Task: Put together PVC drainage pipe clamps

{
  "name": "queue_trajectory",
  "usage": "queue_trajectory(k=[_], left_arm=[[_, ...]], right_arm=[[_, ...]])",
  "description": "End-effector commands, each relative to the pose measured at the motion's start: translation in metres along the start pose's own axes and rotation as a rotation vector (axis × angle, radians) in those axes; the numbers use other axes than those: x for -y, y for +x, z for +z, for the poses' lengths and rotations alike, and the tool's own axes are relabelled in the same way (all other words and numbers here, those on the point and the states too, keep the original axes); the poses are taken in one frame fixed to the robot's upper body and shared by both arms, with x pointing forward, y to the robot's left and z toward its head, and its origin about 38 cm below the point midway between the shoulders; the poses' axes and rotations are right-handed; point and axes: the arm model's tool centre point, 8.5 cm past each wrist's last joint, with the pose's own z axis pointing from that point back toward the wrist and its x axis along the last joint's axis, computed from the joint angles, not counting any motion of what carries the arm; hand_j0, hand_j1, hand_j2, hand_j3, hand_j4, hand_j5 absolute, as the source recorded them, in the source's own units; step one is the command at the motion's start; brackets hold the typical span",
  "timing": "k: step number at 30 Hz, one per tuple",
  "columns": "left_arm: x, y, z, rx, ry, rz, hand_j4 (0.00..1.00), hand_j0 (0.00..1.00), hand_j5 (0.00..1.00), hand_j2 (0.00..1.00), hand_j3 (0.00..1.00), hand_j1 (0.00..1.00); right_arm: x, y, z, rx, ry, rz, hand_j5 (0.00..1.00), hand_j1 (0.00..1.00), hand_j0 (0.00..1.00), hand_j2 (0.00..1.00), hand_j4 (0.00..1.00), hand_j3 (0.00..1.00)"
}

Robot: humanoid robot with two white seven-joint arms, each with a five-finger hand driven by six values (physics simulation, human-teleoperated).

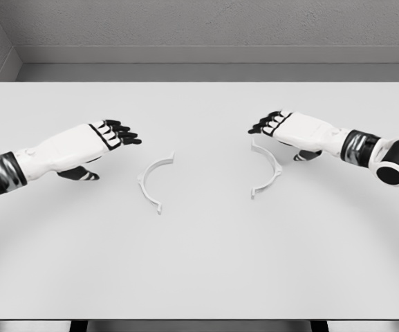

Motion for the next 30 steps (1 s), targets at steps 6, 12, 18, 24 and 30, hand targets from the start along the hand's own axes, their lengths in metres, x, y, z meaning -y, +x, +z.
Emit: queue_trajectory(k=[6,12,18,24,30], left_arm=[[0.000,0.019,-0.005,0.048,0.011,-0.006,1.00,1.00,1.00,1.00,1.00,1.00],[0.012,0.007,-0.006,0.017,-0.016,0.020,1.00,1.00,1.00,1.00,1.00,1.00],[0.018,0.009,-0.025,0.022,-0.010,0.027,1.00,1.00,1.00,1.00,1.00,1.00],[0.024,0.008,-0.037,0.022,-0.008,0.048,1.00,1.00,1.00,1.00,1.00,1.00],[0.028,0.014,-0.052,0.032,-0.009,0.044,1.00,1.00,1.00,1.00,1.00,1.00]], right_arm=[[-0.006,0.002,-0.003,0.007,0.015,-0.006,1.00,1.00,1.00,1.00,1.00,1.00],[-0.005,0.008,-0.005,0.023,0.014,-0.003,1.00,1.00,1.00,1.00,1.00,1.00],[-0.002,0.016,-0.008,0.049,0.007,0.010,1.00,1.00,1.00,1.00,1.00,1.00],[0.004,0.024,-0.010,0.068,-0.007,0.023,1.00,1.00,1.00,1.00,1.00,1.00],[0.001,0.029,-0.013,0.081,0.003,0.022,1.00,1.00,1.00,1.00,1.00,1.00]])
